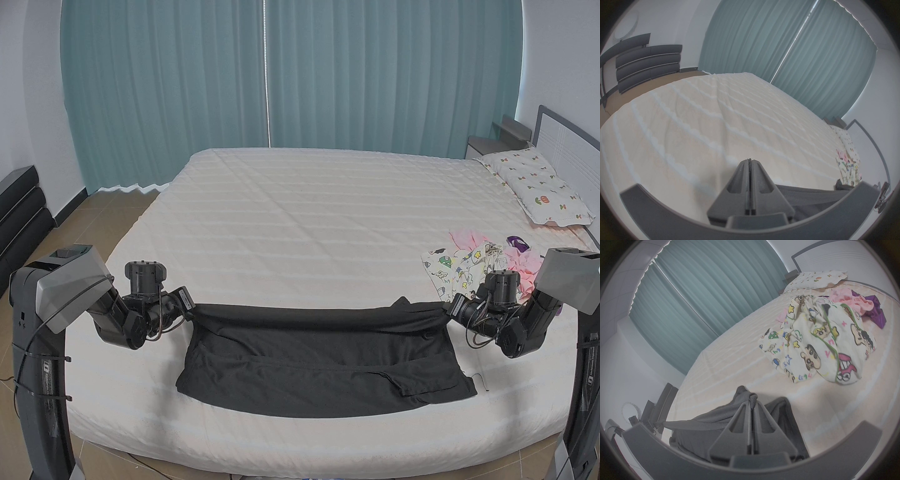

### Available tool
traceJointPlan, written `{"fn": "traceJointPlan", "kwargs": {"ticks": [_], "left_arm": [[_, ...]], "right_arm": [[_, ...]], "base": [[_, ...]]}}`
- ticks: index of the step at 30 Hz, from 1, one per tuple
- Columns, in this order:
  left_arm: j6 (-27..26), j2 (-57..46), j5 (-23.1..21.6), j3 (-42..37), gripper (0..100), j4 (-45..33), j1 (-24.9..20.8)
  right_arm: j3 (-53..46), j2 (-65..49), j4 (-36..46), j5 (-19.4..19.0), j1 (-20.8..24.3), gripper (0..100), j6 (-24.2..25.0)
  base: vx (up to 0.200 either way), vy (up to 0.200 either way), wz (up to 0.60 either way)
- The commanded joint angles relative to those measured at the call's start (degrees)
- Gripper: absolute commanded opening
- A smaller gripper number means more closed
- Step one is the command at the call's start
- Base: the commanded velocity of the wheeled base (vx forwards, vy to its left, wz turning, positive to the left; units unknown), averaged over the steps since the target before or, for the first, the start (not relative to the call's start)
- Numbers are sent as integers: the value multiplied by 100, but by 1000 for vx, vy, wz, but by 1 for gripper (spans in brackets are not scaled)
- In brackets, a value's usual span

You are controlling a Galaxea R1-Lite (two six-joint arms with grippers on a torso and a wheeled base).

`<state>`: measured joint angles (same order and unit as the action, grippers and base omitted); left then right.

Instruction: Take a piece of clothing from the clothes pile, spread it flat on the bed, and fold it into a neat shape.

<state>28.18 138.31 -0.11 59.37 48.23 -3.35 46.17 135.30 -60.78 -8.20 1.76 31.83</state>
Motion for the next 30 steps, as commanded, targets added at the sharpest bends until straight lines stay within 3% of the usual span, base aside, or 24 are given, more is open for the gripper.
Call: {"fn": "traceJointPlan", "kwargs": {"ticks": [1, 7, 21, 22, 30], "left_arm": [[-173, 11, 2, -690, 0, 407, -16], [-481, 170, -7, -1226, 0, 741, -34], [-595, 170, 11, -1797, 0, 969, -192], [-595, 178, 11, -1797, 100, 969, -201], [-542, 126, 11, -1929, 100, 987, -236]], "right_arm": [[-521, 49, -180, -6, 35, 0, -142], [-908, 128, -206, -15, 79, 0, -511], [-1233, 163, -215, -6, 79, 0, -669], [-1233, 163, -215, -15, 79, 100, -669], [-1233, -162, -215, -129, 9, 100, -335]], "base": [[0, 0, 0], [0, 0, 0], [0, 0, 0], [0, 0, 0], [0, 0, 0]]}}
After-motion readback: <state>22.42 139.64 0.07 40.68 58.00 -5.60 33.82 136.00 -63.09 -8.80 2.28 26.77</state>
